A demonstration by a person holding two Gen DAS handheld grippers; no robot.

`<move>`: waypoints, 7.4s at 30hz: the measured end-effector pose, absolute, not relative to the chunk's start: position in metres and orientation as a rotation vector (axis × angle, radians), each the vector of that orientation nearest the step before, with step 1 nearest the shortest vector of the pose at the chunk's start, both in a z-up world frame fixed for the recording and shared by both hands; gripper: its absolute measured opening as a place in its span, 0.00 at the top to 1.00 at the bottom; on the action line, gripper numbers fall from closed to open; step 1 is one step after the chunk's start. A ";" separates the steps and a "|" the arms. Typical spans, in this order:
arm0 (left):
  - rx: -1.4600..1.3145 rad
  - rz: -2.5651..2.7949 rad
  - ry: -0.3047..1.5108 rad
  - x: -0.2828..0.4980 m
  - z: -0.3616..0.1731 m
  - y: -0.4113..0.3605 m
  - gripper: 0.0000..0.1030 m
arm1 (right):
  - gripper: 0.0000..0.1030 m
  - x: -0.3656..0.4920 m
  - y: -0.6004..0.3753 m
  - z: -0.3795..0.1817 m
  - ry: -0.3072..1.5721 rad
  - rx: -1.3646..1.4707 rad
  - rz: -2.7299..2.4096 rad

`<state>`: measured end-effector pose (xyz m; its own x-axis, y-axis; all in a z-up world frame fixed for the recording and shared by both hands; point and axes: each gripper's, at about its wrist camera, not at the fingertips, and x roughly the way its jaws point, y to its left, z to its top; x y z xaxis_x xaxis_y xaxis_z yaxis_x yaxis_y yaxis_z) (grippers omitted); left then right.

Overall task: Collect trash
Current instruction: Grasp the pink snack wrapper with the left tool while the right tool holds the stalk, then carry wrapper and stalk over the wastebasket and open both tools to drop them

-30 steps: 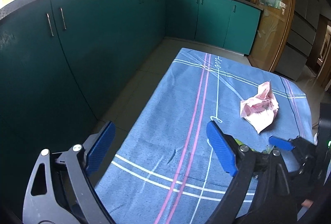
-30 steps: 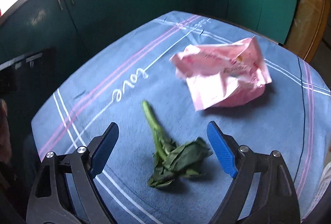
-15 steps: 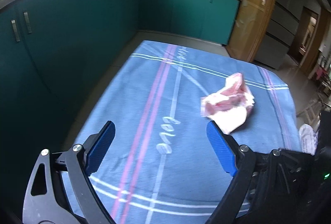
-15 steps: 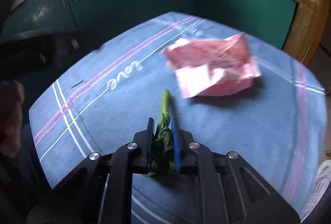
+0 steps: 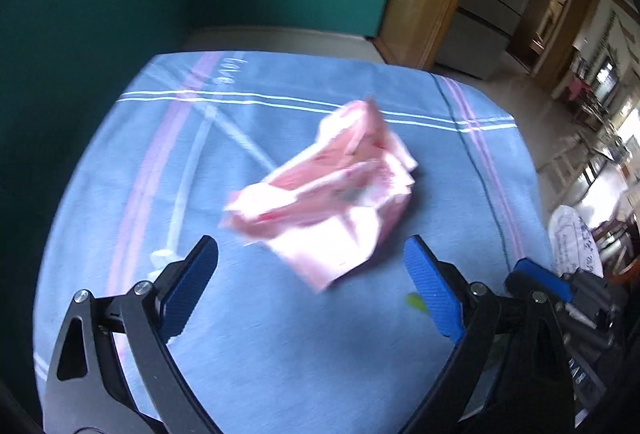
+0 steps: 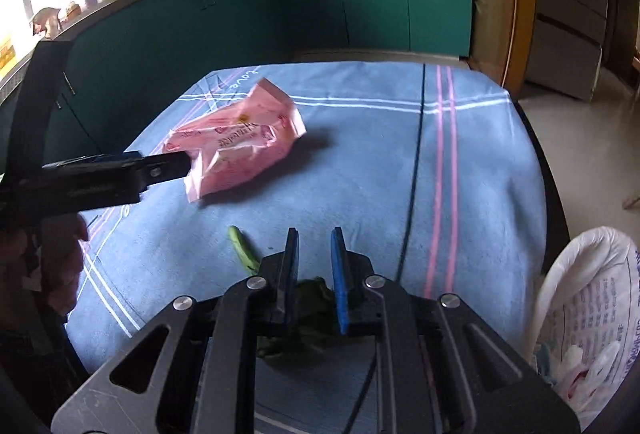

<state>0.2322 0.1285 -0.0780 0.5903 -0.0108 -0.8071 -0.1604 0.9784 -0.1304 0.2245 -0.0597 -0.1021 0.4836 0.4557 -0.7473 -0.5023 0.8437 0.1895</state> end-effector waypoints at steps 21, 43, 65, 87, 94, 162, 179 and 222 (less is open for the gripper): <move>-0.152 0.054 0.892 0.212 -0.067 0.122 0.93 | 0.28 0.218 -0.019 -0.127 0.966 -0.163 0.668; -0.252 0.069 0.694 0.135 -0.024 0.128 0.93 | 0.89 0.213 -0.056 -0.103 0.873 -0.065 0.610; -0.171 0.064 0.845 0.136 -0.068 0.106 0.68 | 0.89 0.223 -0.072 -0.109 0.886 -0.039 0.539; -0.169 0.123 0.869 0.136 -0.076 0.110 0.18 | 0.89 0.223 -0.066 -0.113 0.891 -0.065 0.534; -0.170 0.131 0.881 0.136 -0.080 0.110 0.17 | 0.89 0.222 -0.067 -0.113 0.887 -0.068 0.524; 0.004 0.006 0.791 0.158 -0.051 0.091 0.91 | 0.87 0.216 -0.066 -0.113 0.893 -0.101 0.531; -0.047 -0.148 0.832 0.152 -0.059 0.043 0.91 | 0.87 0.192 -0.143 -0.076 0.795 -0.004 0.405; 0.004 -0.194 0.697 0.146 -0.046 -0.065 0.05 | 0.11 0.135 -0.327 -0.070 0.494 0.331 -0.064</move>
